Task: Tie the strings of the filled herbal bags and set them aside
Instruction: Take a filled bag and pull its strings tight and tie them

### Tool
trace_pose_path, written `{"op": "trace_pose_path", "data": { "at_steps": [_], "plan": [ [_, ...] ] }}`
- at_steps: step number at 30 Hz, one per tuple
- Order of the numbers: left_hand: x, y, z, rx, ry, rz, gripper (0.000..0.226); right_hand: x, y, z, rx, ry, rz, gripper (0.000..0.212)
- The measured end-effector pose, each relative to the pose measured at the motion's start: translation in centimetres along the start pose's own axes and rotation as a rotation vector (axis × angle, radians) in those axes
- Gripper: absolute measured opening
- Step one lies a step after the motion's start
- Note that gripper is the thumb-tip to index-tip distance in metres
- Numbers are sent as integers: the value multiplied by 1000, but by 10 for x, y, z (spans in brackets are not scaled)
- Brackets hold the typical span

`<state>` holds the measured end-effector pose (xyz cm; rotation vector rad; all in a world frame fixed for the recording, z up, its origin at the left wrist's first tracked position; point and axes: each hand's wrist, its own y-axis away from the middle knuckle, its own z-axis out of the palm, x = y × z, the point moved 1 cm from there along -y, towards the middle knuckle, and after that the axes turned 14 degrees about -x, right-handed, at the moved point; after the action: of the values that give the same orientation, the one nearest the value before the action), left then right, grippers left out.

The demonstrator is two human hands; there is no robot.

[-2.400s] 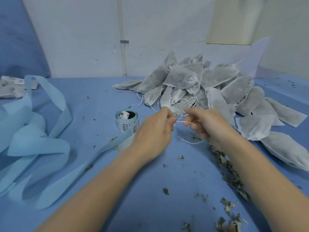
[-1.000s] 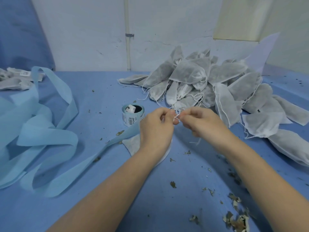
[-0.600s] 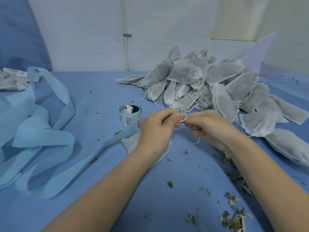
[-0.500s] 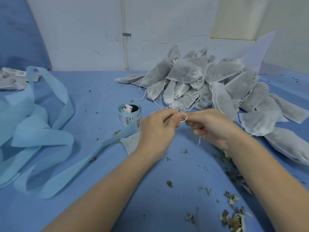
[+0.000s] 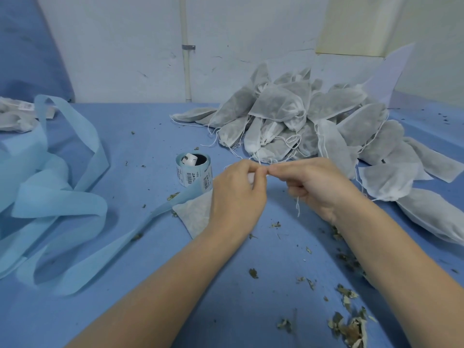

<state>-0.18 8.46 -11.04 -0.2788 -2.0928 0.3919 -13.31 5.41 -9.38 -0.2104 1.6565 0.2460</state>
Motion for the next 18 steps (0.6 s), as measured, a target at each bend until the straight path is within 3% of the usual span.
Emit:
{"op": "trace_pose_path", "data": {
  "at_steps": [6, 9, 14, 16, 18],
  "plan": [
    [1, 0, 4, -11, 48, -90, 12, -3, 0, 1, -26, -110, 50, 13],
    [2, -2, 4, -30, 115, -142, 14, -5, 2, 5, -140, -305, 137, 2],
    [3, -6, 3, -24, 359, -275, 9, -5, 5, 11, -286, -613, 244, 13],
    [4, -4, 1, 13, 449, -221, 16, -5, 4, 12, -282, -644, 253, 17],
    [4, -1, -1, 50, 300, -67, 21, -6, 5, 12, -258, -655, 254, 18]
  ]
}}
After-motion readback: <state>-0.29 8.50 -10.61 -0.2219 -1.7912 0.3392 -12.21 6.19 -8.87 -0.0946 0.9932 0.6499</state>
